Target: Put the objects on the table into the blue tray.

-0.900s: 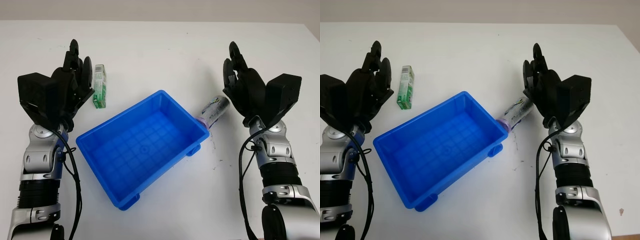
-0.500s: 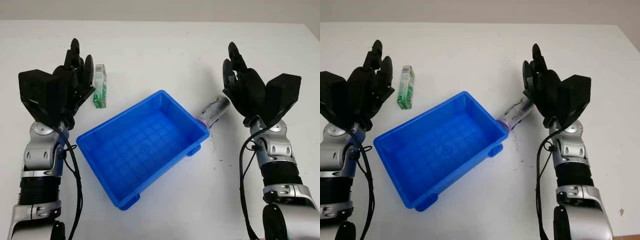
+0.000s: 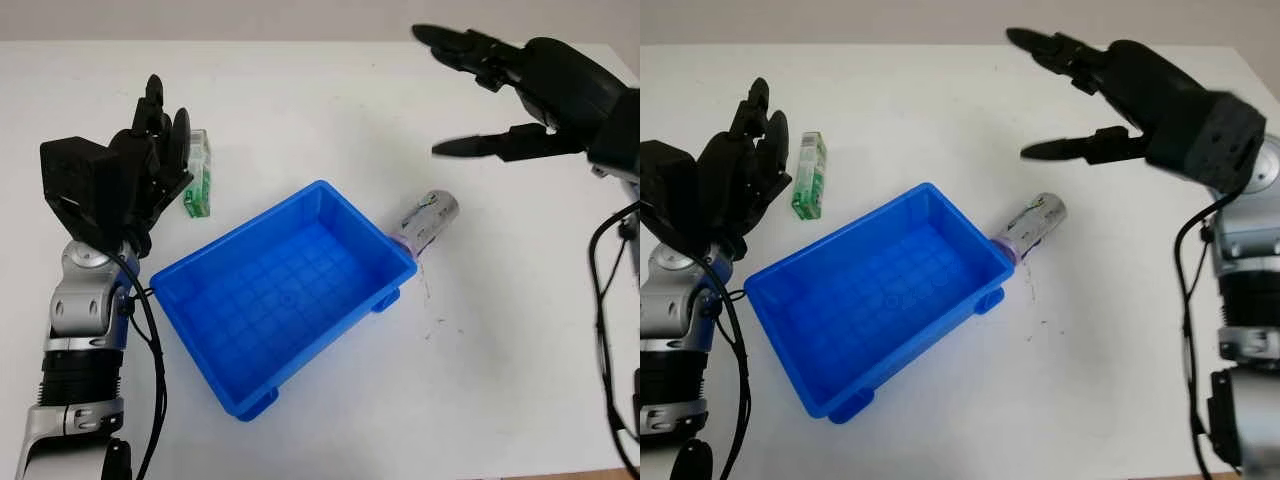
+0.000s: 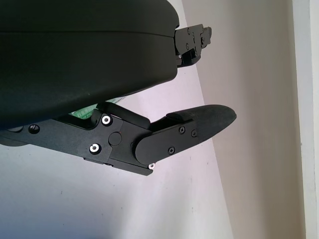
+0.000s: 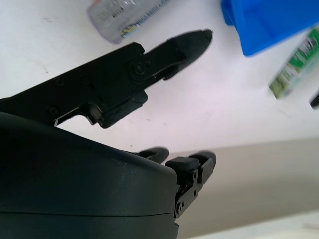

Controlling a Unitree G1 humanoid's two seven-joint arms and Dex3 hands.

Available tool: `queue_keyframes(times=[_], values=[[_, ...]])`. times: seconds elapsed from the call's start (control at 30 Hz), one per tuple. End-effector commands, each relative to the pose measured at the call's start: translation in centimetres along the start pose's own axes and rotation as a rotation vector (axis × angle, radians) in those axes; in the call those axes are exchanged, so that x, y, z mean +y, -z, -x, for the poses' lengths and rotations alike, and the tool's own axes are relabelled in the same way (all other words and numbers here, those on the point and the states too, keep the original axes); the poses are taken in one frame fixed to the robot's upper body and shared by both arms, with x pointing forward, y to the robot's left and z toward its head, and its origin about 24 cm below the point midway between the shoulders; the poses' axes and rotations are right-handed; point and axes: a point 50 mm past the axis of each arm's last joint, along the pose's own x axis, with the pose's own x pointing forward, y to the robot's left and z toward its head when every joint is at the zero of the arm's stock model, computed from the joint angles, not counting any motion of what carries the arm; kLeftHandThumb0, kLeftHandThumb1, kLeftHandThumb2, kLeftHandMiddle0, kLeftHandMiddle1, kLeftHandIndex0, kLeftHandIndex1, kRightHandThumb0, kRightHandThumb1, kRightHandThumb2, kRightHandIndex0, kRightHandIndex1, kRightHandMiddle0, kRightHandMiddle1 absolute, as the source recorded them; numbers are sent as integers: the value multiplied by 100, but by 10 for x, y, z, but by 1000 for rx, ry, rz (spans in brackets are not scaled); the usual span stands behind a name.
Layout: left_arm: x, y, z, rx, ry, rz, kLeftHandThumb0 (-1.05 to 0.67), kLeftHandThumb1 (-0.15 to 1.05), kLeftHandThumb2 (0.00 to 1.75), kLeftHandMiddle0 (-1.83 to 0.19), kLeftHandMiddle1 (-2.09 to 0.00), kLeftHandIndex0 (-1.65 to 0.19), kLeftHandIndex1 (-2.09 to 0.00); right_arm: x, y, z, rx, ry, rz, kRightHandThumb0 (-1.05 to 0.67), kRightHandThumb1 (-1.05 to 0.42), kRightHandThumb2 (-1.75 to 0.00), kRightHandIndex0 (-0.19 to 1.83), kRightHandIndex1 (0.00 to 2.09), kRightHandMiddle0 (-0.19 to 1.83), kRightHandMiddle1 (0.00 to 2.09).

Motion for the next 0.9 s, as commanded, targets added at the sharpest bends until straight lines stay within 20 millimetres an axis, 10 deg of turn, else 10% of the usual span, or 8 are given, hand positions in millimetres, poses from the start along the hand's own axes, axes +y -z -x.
queue_keyframes(times=[0.0,0.7,0.77,0.8,0.87], values=[[3,-2,2,-13,6,-32,-65,105,72,19,0,19,0,1,-5,2,7,-83,150,-55,-74,-5,49,16,48,12],[1,3,3,15,6,-21,-65,105,70,19,0,19,0,99,10,-2,-26,-310,316,-46,-83,-7,54,12,56,10],[0,3,3,23,4,-31,-65,105,70,19,-1,19,0,111,14,-2,-66,-240,322,-46,-87,-6,39,68,38,80],[0,3,3,26,5,-34,-65,105,70,19,-2,19,0,116,15,-2,-88,-200,323,-47,-91,-6,28,150,27,154],[-1,3,3,28,10,-40,-64,105,70,19,-3,19,0,119,17,-2,-116,-91,369,-52,-100,-11,49,194,34,195]])
